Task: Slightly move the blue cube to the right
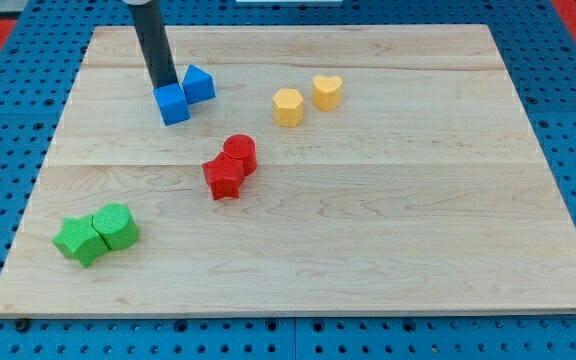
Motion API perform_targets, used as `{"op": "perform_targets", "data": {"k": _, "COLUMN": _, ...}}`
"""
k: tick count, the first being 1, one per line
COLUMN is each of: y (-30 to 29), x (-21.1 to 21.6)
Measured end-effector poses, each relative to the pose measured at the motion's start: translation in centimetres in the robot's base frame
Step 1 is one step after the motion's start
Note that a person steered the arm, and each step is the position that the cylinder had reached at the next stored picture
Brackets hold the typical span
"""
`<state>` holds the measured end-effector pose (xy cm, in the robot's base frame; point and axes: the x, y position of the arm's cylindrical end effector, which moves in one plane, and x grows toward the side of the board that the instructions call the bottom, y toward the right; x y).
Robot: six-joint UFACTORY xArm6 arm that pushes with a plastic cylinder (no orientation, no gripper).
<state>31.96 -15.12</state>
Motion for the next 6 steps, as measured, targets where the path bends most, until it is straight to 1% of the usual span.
{"op": "perform_targets", "data": {"k": 2, "y": 6.0, "x": -1.2}}
{"op": "perform_targets", "data": {"k": 3, "y": 6.0, "x": -1.4}}
{"op": "perform_targets", "data": {"k": 4, "y": 0.2, "x": -1.7}}
{"op": "perform_targets", "data": {"k": 5, "y": -2.1, "x": 2.5}}
{"op": "perform_targets", "data": {"k": 6, "y": -0.9, "x": 4.8}}
